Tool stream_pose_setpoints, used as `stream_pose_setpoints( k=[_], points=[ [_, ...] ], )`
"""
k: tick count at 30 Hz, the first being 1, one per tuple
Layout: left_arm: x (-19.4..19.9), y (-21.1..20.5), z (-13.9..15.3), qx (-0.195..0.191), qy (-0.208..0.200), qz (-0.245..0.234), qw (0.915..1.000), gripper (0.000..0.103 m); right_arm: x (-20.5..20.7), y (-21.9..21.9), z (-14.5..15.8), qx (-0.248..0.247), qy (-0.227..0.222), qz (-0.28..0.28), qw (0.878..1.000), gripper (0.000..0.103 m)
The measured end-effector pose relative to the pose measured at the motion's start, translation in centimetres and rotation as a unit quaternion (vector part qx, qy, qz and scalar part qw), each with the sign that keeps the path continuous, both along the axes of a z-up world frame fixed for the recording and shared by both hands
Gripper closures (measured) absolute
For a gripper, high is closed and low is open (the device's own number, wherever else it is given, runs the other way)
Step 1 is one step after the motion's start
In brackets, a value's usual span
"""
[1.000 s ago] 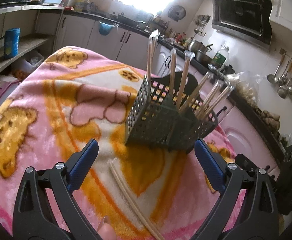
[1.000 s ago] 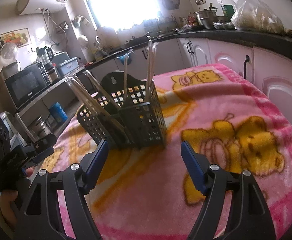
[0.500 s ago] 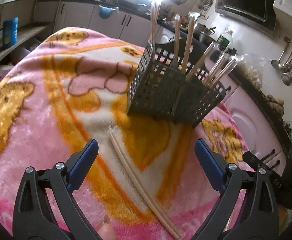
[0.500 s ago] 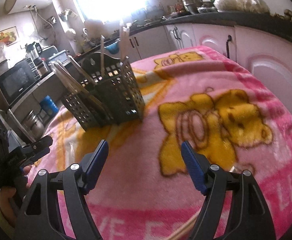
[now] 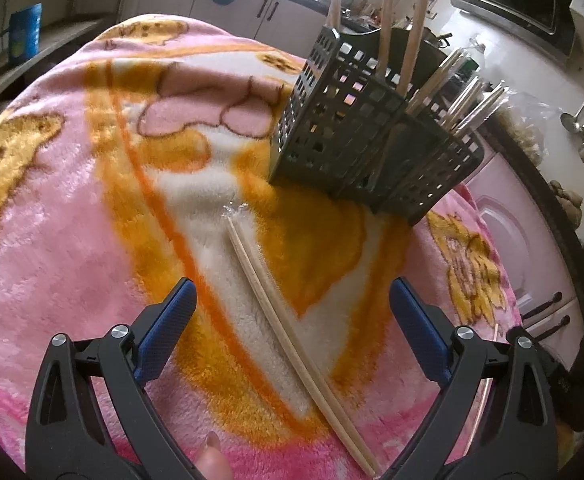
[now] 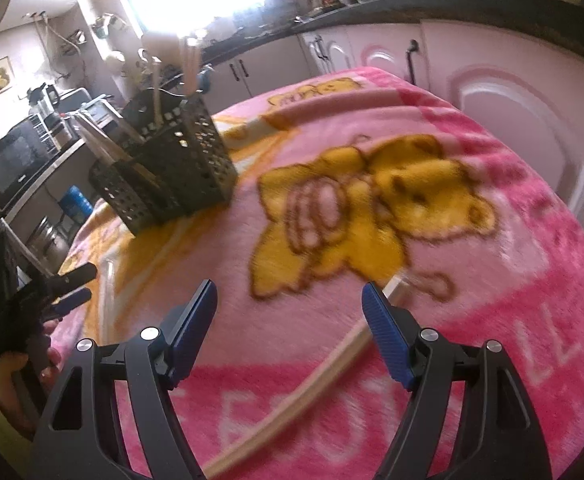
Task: Organize utensils
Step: 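Withdraw both tools from the caddy and reach toward the last chopsticks on the blanket, then grasp a wooden chopstick with the left tool while the right tool grasps the other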
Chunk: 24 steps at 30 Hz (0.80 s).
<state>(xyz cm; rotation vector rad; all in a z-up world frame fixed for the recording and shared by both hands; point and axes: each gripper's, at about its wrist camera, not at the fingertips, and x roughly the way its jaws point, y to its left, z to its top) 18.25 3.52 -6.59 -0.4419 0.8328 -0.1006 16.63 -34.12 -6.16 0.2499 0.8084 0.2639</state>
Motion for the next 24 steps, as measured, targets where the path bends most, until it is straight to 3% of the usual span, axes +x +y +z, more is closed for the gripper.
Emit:
stream_pose_setpoints(
  k=[8, 15, 18, 20, 24],
  points=[
    [2.0, -0.7, -0.7, 0.010, 0.015, 0.009, 0.9998, 0.015, -0.3, -2.2, -1.5, 0.012, 0.040, -0.016, 0.999, 0.031],
    [3.9, -1.5, -0.8, 0.033, 0.023, 0.009, 0.9992, 0.016, 1.9, -2.3, -2.0, 0.011, 0.080, -0.011, 0.997, 0.030],
    [4.5, -1.8, -0.8, 0.051, 0.026, 0.014, 0.9983, 0.024, 3.2, -1.7, -2.0, -0.007, 0.094, -0.006, 0.996, 0.030],
    [4.7, -1.9, -0.7, 0.059, 0.027, 0.017, 0.9978, 0.037, 3.8, -1.5, -2.0, -0.015, 0.100, -0.008, 0.995, 0.032],
    [5.0, -2.1, -0.8, 0.085, 0.032, 0.019, 0.9957, 0.057, 5.0, -1.1, -1.9, -0.040, 0.104, -0.016, 0.994, 0.052]
  ],
)
